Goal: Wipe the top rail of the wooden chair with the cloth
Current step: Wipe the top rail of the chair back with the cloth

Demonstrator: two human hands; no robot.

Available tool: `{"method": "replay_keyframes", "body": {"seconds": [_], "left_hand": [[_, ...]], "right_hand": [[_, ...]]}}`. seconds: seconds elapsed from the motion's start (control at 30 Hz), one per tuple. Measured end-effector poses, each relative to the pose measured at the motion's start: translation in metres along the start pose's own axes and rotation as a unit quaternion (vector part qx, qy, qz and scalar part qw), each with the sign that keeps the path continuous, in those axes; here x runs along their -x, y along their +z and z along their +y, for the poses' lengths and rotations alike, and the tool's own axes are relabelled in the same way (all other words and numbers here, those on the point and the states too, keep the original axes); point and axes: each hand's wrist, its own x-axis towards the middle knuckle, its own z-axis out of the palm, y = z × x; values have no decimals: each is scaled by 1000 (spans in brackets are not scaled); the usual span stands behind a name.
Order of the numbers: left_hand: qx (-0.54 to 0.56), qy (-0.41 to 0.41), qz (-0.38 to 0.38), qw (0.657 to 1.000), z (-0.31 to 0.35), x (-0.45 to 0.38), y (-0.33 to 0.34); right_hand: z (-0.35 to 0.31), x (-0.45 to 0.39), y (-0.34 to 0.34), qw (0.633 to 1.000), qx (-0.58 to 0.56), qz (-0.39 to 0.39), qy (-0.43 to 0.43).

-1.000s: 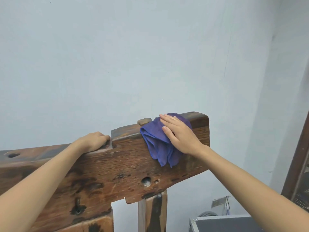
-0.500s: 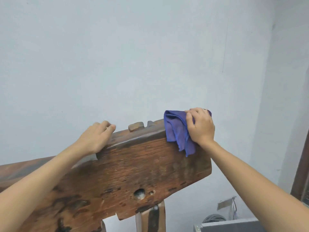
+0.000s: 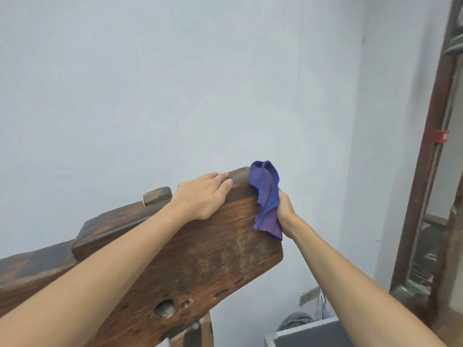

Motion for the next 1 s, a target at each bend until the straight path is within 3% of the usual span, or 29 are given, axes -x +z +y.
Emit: {"method": "replay_keyframes", "body": {"seconds": [0.17,0.3,0.43,0.5,0.6,0.7,0.73,0.8,0.83,0.9,0.97,1.0], "left_hand": [[-16,-3,4,1000,1,2,-1],[-31,-6,25,999,4,3,1],[-46,-17,44,998,7,4,5],[-43,-16,43,998,9,5,5],[-30,-21,44,998,9,4,4],[-28,-22,40,999,9,4,4],[-30,-20,39,999,9,4,3],[-28,-19,35,999,9,3,2],[-27,-20,32,999,10,4,1],[-28,-17,32,999,8,3,2],[-32,-18,30,999,5,2,2],[-31,-17,30,999,4,2,2]], "right_hand": [[52,26,-20,994,70,12,84],[55,42,-16,975,222,18,11],[10,55,26,985,107,132,-29],[-15,52,44,978,110,153,-88],[-51,44,65,945,233,157,-168],[-77,19,65,905,356,175,-153],[-84,9,59,922,338,141,-128],[-93,-5,41,981,188,-1,-53],[-92,-9,33,989,131,-53,-40],[-80,-10,24,993,75,-74,-54],[-60,-5,18,991,-70,-112,-38],[-48,-1,15,991,-68,-109,-46]]}}
